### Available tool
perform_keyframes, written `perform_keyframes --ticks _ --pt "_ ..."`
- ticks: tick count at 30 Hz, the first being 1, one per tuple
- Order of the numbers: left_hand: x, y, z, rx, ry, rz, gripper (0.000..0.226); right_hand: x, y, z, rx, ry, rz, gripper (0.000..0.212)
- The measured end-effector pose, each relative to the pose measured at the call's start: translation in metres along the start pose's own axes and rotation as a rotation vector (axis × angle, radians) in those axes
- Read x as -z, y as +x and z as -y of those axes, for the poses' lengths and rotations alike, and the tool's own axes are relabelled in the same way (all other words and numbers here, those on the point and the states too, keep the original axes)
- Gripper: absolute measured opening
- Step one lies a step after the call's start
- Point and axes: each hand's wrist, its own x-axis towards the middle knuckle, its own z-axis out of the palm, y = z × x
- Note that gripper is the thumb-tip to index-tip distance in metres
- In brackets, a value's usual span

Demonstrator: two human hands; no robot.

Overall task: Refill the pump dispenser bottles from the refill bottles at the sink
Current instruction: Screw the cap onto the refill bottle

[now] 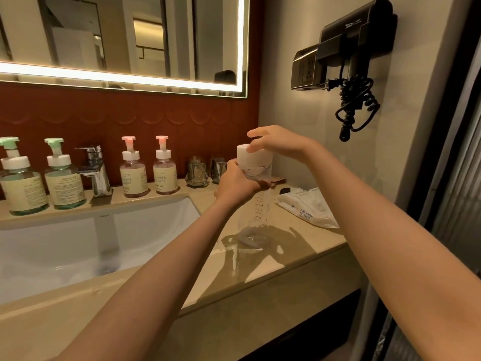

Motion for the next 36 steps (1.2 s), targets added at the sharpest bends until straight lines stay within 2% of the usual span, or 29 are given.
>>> perform_keyframes --ticks 3,5,8,10,12,14,17,18,22,26,29,32,36 --pt "-0.002 -0.001 0.001 -0.004 -0.007 0.004 0.076 -0.002 0.001 -0.002 -0.038 -0.058 -0.091 0.067" --pt "-0.004 0.0 0.001 -0.001 -0.013 0.006 0.077 -0.003 0.002 -0.002 -0.057 -0.025 -0.04 0.076" --pt "-0.004 0.0 0.002 -0.007 -0.005 0.006 0.075 -0.001 0.0 -0.002 -0.021 0.101 0.03 0.063" --pt "-0.004 -0.001 0.001 -0.01 0.006 0.009 0.074 -0.001 0.002 -0.005 -0.016 0.05 -0.051 0.059" --pt "-0.004 -0.001 0.001 -0.007 0.009 0.018 0.074 -0.004 0.004 -0.005 -0.058 -0.047 -0.141 0.067" --pt "-0.003 0.0 0.001 0.001 0.009 0.016 0.076 -0.007 0.005 -0.004 -0.075 -0.053 -0.122 0.074" --pt "0.0 0.0 0.002 0.01 -0.002 0.002 0.075 -0.011 0.006 0.001 0.025 0.085 -0.028 0.048" --pt "0.0 0.0 0.003 0.015 -0.005 0.007 0.076 -0.011 0.006 0.002 0.038 0.115 -0.019 0.045" --pt "0.001 -0.001 0.003 0.011 0.003 0.018 0.093 -0.008 0.006 0.002 0.022 0.046 -0.043 0.053" --pt "0.0 -0.006 0.0 -0.014 0.009 0.044 0.092 -0.017 0.005 0.0 0.023 -0.007 -0.134 0.057" --pt "0.005 -0.002 0.006 -0.02 0.011 0.023 0.094 -0.014 0.001 -0.001 0.053 0.096 -0.028 0.061" --pt "0.01 0.001 0.011 -0.002 0.011 0.036 0.091 -0.008 -0.008 -0.005 0.054 0.22 0.031 0.048" --pt "0.006 -0.002 0.01 -0.007 0.001 -0.015 0.079 -0.016 -0.003 -0.008 0.025 0.241 -0.111 0.037"
